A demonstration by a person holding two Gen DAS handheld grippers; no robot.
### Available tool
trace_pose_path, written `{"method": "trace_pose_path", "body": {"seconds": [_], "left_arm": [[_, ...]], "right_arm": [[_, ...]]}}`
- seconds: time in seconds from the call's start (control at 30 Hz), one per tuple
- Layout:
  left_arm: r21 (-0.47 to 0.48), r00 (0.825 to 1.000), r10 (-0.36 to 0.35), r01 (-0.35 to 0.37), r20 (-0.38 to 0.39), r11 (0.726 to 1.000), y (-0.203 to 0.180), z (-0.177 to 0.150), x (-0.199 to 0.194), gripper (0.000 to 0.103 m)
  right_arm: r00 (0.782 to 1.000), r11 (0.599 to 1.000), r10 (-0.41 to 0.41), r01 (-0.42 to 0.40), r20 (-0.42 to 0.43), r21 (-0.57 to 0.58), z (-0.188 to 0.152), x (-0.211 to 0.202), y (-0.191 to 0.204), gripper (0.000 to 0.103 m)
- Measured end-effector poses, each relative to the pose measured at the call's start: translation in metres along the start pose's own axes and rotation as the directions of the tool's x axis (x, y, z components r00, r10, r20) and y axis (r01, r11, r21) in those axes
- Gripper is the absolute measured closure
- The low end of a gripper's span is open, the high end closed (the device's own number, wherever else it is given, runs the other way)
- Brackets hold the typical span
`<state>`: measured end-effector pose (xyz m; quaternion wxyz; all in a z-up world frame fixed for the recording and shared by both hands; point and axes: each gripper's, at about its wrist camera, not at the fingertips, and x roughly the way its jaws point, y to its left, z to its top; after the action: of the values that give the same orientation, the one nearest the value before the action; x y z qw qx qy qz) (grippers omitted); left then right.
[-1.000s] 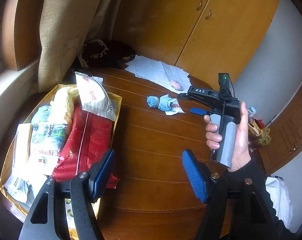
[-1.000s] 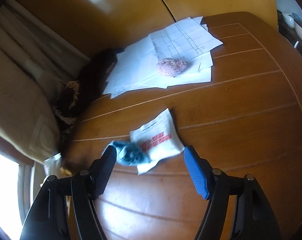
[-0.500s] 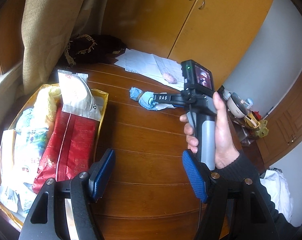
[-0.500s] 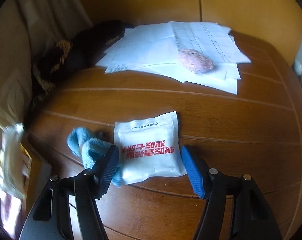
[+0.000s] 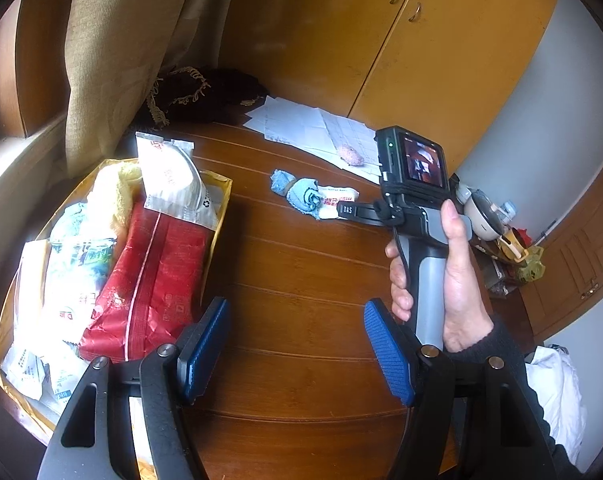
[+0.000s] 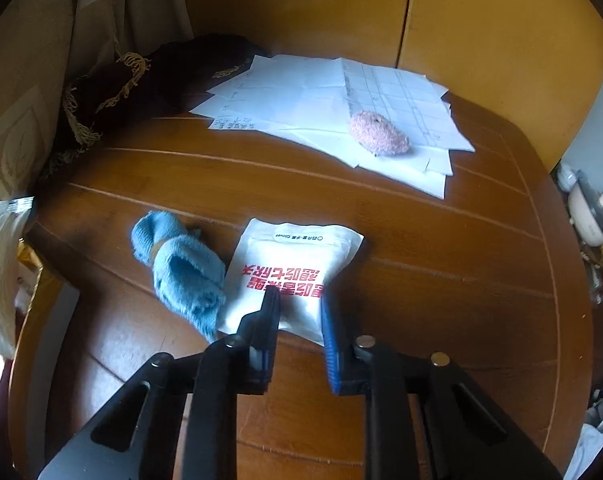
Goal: Organize soft objects
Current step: 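Grasp the blue cloth bundle with left tool while right tool grasps the white packet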
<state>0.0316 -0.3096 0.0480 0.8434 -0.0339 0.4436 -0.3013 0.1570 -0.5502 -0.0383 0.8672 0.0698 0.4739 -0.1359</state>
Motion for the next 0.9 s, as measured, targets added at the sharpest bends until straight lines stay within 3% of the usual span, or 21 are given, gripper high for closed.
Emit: {"method": "trace_pose_path", "body": {"seconds": [0.17, 0.3, 0.47, 0.63, 0.7, 0.8, 0.87, 0.9], "left_arm": [[0.001, 0.999, 0.011, -0.011, -0.043, 1.0, -0.013, 0.008, 0.015, 0.03], [-0.004, 0.997, 0.034, -0.035, -0.066, 0.999, -0.029, 0.029, 0.039, 0.03], [-0.033, 0.989, 0.096, -0.1, -0.113, 0.994, -0.044, 0.066, 0.093, 0.03], [-0.1, 0.977, 0.152, -0.168, -0.151, 0.981, -0.041, 0.106, 0.15, 0.03], [-0.135, 0.967, 0.194, -0.217, -0.162, 0.967, -0.037, 0.119, 0.168, 0.03], [-0.087, 0.941, 0.303, -0.318, -0.152, 0.944, -0.041, 0.132, 0.197, 0.031], [-0.073, 0.92, 0.359, -0.374, -0.159, 0.925, -0.039, 0.135, 0.212, 0.038], [-0.075, 0.917, 0.359, -0.376, -0.172, 0.924, -0.036, 0.137, 0.22, 0.044]], "right_arm": [[0.995, 0.99, 0.101, -0.102, 0.01, 0.095, -0.018, -0.018, -0.021, 0.093], [0.982, 0.964, 0.165, -0.18, 0.091, 0.197, -0.038, -0.051, -0.045, 0.094], [0.971, 0.927, 0.183, -0.223, 0.155, 0.302, -0.052, -0.055, -0.074, 0.094], [0.964, 0.881, 0.22, -0.262, 0.15, 0.393, -0.06, -0.048, -0.087, 0.094], [0.964, 0.868, 0.216, -0.263, 0.156, 0.422, -0.062, -0.048, -0.093, 0.094], [0.96, 0.845, 0.238, -0.279, 0.146, 0.456, -0.063, -0.044, -0.102, 0.094], [0.96, 0.837, 0.243, -0.28, 0.137, 0.471, -0.064, -0.043, -0.105, 0.094], [0.958, 0.834, 0.252, -0.286, 0.136, 0.472, -0.064, -0.043, -0.104, 0.094]]}}
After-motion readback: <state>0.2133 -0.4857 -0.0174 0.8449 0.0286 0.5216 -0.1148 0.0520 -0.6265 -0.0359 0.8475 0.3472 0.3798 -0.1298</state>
